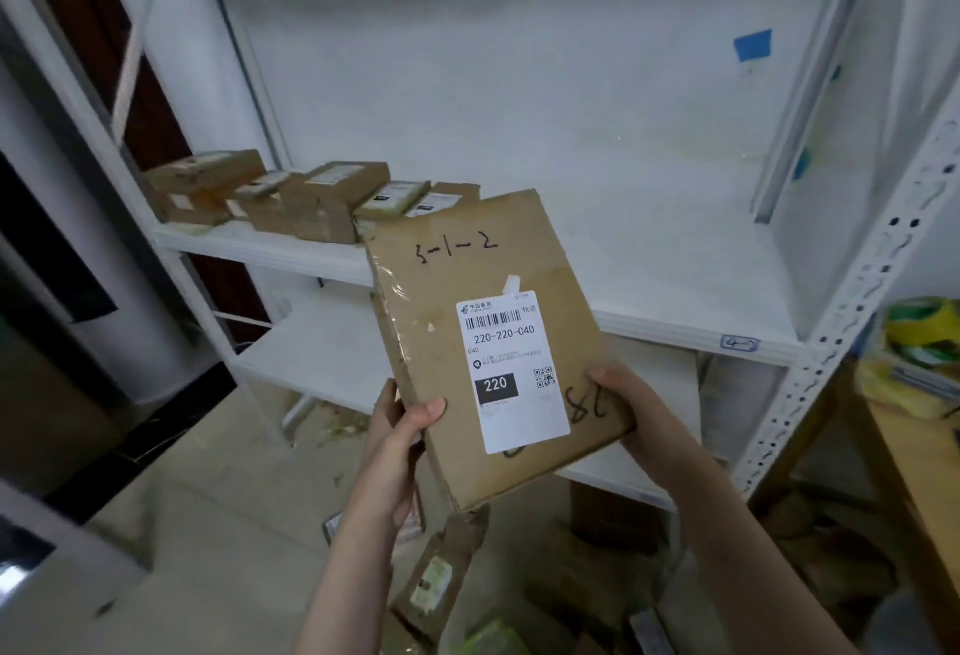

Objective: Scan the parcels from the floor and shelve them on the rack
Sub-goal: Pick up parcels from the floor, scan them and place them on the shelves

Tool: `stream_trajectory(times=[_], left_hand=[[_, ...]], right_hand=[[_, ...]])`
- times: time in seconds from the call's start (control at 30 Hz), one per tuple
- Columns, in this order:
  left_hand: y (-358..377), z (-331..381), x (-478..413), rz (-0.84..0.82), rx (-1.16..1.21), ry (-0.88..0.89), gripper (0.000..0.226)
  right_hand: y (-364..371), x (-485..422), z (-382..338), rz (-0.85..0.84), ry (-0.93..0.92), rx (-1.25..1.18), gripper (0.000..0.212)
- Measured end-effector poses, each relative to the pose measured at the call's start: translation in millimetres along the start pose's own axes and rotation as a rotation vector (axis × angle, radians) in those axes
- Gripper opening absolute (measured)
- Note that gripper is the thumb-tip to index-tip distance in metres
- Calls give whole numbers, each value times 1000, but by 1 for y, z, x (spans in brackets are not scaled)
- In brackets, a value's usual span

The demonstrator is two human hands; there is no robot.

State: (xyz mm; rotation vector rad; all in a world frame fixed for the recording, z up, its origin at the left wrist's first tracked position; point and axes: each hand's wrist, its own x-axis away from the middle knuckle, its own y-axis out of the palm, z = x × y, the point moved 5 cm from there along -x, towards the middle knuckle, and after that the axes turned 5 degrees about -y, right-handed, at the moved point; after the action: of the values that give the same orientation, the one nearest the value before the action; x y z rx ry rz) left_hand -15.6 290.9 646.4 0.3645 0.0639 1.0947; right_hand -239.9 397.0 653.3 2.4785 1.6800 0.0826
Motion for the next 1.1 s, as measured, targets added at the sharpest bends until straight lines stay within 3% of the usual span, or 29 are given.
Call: stream_trajectory(times=[0.1,0.27,0.33,0.43,0.5,0.67,0.83,1.1], left_hand=[[-18,14,-25,-51,-54,-12,87],[-26,34,-78,-35,-162,-104,137],[-17,39,-99,-47,-161,-126,121],[10,59,-121,-99,-161,-132,60],[26,66,-138,-179,-153,-147,37],[47,77,-169,-222,-180,-175,43],[54,84,-185,-169,-156,-131,32],[29,89,-213,183,-161,158,28]], right_hand=[[20,-11,3,-20,34,-108,64],[33,-28,3,11,36,-165,95],[32,-36,2,92,44,-170,94],[29,-50,-1,215,31,-116,98],[27,-58,-5,294,19,-106,92],[21,-83,-14,532,77,-220,38],[18,-112,-24,631,199,-317,47],[21,-148,-35,630,207,-240,39]])
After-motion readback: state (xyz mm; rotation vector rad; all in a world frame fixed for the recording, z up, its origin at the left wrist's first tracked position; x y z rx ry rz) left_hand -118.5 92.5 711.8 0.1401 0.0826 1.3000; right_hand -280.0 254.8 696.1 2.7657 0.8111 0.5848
